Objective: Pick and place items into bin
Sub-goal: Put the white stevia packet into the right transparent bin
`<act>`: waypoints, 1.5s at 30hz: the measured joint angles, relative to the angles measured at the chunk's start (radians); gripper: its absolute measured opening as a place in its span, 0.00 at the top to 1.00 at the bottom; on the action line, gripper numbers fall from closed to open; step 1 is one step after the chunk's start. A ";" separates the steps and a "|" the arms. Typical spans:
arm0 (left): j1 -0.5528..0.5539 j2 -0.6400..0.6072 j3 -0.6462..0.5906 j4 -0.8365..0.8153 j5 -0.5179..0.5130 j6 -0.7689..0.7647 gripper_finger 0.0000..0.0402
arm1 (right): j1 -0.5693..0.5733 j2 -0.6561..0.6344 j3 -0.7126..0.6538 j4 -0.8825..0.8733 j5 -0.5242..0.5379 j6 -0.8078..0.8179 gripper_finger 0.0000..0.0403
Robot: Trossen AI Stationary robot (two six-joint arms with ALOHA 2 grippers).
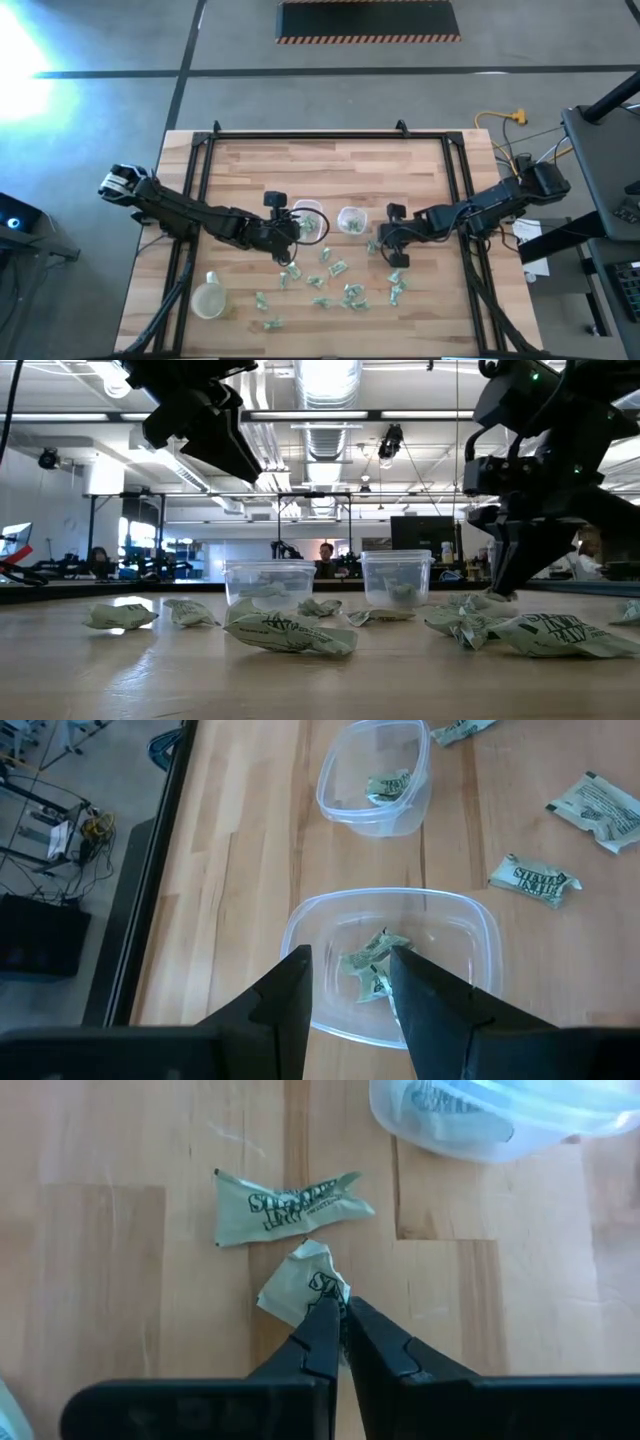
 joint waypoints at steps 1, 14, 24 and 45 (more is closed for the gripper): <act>0.000 0.000 0.000 0.000 0.000 0.000 0.70 | 0.000 -0.002 0.004 -0.005 0.001 0.000 0.97; 0.000 0.000 -0.003 0.002 0.000 0.001 0.70 | 0.000 -0.090 0.037 -0.034 0.096 -0.040 0.97; 0.000 0.000 -0.004 0.009 -0.001 0.001 0.70 | 0.000 -0.079 0.049 0.162 0.318 -0.223 0.97; 0.001 0.000 -0.009 0.011 0.000 0.002 0.70 | -0.036 0.087 0.049 0.427 0.321 -0.402 0.97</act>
